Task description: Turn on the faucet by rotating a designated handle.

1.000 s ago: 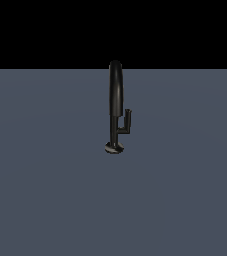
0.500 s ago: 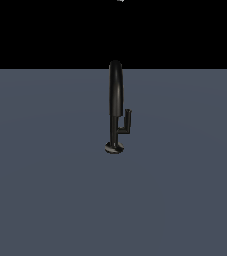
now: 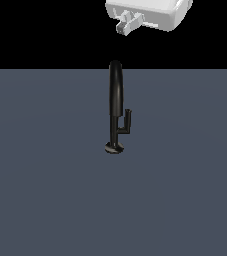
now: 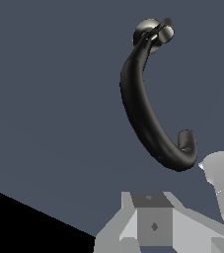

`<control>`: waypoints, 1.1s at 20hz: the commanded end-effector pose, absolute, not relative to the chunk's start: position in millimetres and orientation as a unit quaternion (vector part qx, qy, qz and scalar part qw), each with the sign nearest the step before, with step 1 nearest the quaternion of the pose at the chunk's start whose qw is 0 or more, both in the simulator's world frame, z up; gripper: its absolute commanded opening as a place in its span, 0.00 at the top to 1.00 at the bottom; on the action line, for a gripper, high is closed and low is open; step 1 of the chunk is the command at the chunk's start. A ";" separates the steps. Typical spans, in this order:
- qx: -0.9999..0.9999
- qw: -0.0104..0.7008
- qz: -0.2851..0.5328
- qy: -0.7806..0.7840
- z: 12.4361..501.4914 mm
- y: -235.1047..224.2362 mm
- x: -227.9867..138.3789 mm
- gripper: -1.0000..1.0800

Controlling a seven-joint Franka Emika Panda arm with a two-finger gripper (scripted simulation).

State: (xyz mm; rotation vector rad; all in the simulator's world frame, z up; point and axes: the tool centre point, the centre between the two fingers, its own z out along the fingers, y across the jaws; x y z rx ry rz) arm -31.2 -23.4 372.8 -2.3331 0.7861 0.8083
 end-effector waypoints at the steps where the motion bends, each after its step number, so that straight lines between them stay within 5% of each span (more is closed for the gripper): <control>1: -0.847 0.290 0.319 0.310 359.5 -27.8 -19.5 1.00; 22: -0.600 0.446 0.474 0.466 202.7 -55.5 48.6 1.00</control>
